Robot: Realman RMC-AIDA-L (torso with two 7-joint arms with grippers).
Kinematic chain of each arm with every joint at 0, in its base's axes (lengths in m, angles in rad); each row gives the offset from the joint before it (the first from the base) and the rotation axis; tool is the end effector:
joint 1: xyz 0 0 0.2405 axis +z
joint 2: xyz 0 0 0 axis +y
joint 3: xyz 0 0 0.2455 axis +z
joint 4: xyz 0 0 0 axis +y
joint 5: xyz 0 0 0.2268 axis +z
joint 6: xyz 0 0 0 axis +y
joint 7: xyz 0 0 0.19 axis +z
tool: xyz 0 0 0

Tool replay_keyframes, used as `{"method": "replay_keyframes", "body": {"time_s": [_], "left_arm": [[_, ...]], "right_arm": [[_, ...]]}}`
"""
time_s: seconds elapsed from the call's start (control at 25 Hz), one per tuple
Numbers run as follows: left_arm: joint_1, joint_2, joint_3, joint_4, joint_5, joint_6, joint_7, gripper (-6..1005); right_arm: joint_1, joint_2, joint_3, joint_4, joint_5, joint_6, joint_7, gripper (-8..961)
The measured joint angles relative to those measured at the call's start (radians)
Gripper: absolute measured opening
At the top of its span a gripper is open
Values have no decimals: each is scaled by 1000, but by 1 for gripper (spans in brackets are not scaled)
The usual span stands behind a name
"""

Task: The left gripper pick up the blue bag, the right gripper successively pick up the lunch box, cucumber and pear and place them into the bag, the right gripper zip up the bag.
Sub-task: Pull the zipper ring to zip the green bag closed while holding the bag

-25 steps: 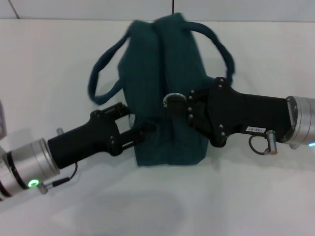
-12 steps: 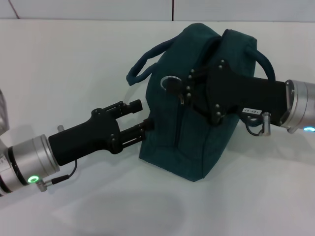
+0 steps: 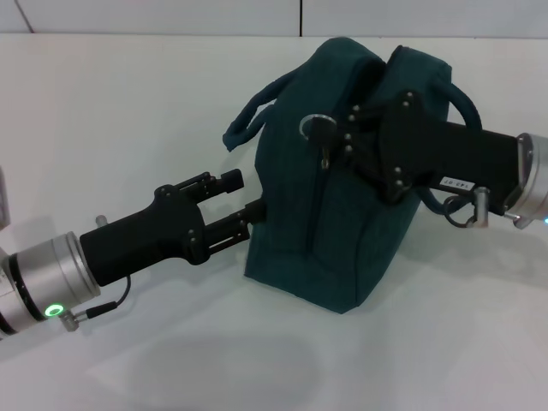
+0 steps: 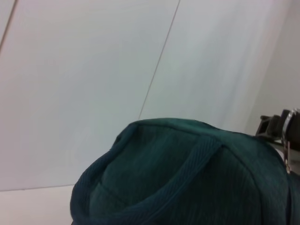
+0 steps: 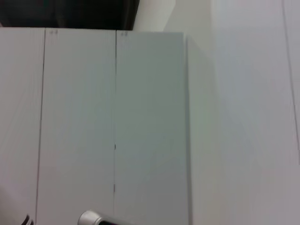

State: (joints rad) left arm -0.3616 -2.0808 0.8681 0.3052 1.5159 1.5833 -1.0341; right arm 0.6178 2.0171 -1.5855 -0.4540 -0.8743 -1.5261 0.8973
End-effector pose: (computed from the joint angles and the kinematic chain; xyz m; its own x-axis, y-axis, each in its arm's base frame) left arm -0.2651 0.2945 -0.0650 0.5609 0.2930 0.7743 0.5724 -0.8129 -0.1070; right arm 0.1225 0.3452 -0.0678 0.6107 0.0798 -0.7879 -0.0759 -0.9844 -0.1585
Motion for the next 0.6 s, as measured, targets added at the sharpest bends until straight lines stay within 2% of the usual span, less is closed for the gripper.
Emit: {"method": "replay_keyframes", "body": {"time_s": [0.28,0.6], "left_arm": [[14,6,-2,19,-5,22,-4,629],[56,21,-1,91,0,115,-78,626]], "right_arm": [[-27,-3,37,0,0,-24,1,27],[-30,-3,38,5,-1,-26,-1,27]]}}
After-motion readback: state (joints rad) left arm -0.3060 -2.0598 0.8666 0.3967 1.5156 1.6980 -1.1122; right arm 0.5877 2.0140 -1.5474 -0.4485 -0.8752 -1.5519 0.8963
